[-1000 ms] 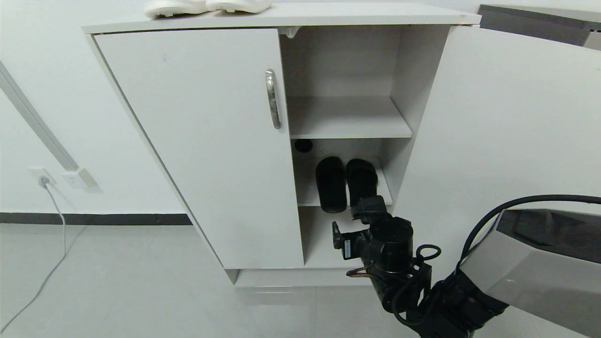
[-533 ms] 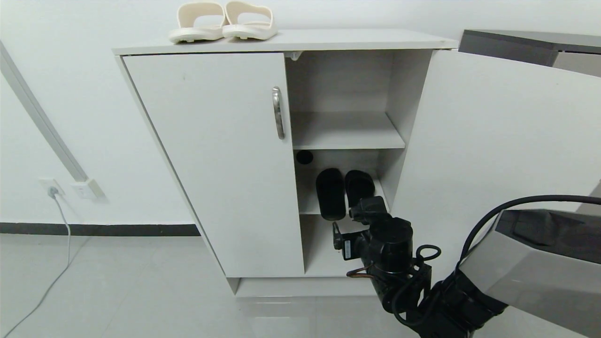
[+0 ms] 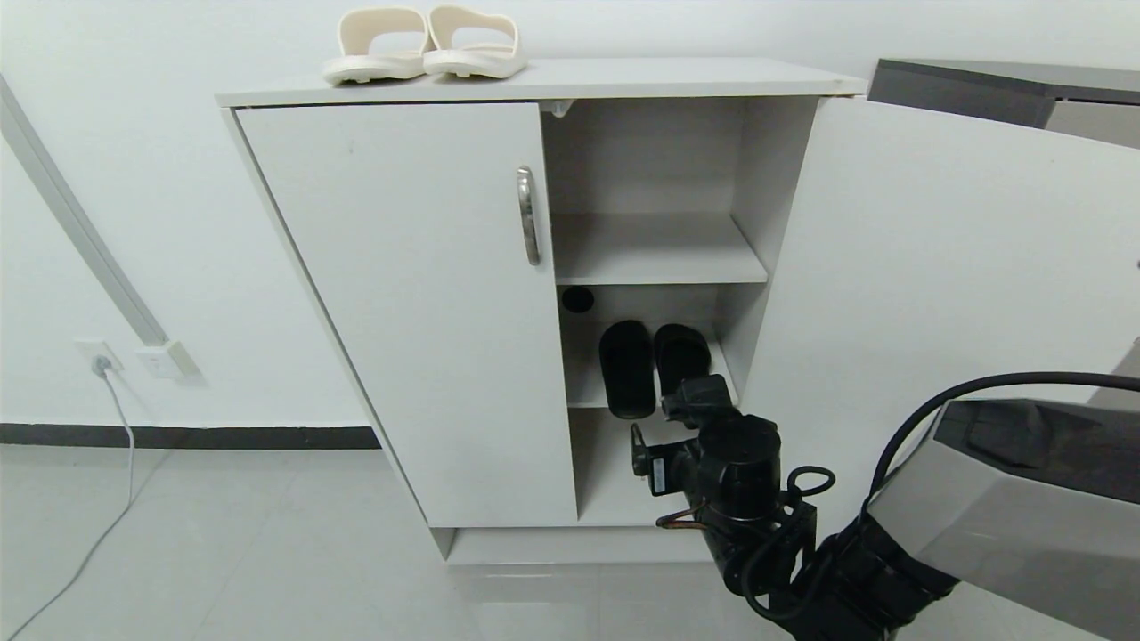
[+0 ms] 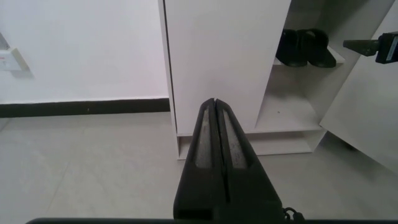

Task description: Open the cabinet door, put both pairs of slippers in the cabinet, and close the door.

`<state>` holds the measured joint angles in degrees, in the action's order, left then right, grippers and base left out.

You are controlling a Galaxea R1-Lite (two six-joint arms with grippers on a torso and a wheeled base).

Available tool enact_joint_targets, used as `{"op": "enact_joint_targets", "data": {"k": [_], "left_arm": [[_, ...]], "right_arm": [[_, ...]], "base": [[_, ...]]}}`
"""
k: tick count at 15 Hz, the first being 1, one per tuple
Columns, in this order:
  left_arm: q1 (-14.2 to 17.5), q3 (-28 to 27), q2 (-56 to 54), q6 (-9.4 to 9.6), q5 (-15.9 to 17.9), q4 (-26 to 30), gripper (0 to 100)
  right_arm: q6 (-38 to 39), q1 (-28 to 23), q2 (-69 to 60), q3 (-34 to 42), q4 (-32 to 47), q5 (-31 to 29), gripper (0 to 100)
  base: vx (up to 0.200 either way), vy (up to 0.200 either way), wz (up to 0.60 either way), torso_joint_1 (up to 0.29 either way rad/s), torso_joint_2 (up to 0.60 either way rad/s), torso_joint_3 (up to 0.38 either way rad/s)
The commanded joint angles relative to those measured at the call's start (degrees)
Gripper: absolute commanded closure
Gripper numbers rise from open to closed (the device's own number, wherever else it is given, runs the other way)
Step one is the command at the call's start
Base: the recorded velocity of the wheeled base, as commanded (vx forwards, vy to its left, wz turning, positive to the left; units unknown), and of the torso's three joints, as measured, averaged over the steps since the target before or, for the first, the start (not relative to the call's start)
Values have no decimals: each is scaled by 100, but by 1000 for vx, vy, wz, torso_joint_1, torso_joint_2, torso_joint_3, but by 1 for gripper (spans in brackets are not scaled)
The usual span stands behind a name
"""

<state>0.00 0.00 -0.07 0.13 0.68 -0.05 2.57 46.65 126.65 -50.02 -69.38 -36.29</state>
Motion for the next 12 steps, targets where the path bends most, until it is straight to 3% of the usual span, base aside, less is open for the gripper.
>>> {"op": "enact_joint_targets", "data": {"k": [1, 12], "left_arm": [[0, 0, 7, 4, 2, -4, 100], [0, 0, 7, -5, 2, -4, 100]], "right_arm": [[-29, 2, 18, 10, -6, -1, 0], [-46, 10, 9, 168, -32, 52, 0]], "base": [[0, 0, 0, 0, 0, 0], [0, 200, 0, 2, 1, 5]]}}
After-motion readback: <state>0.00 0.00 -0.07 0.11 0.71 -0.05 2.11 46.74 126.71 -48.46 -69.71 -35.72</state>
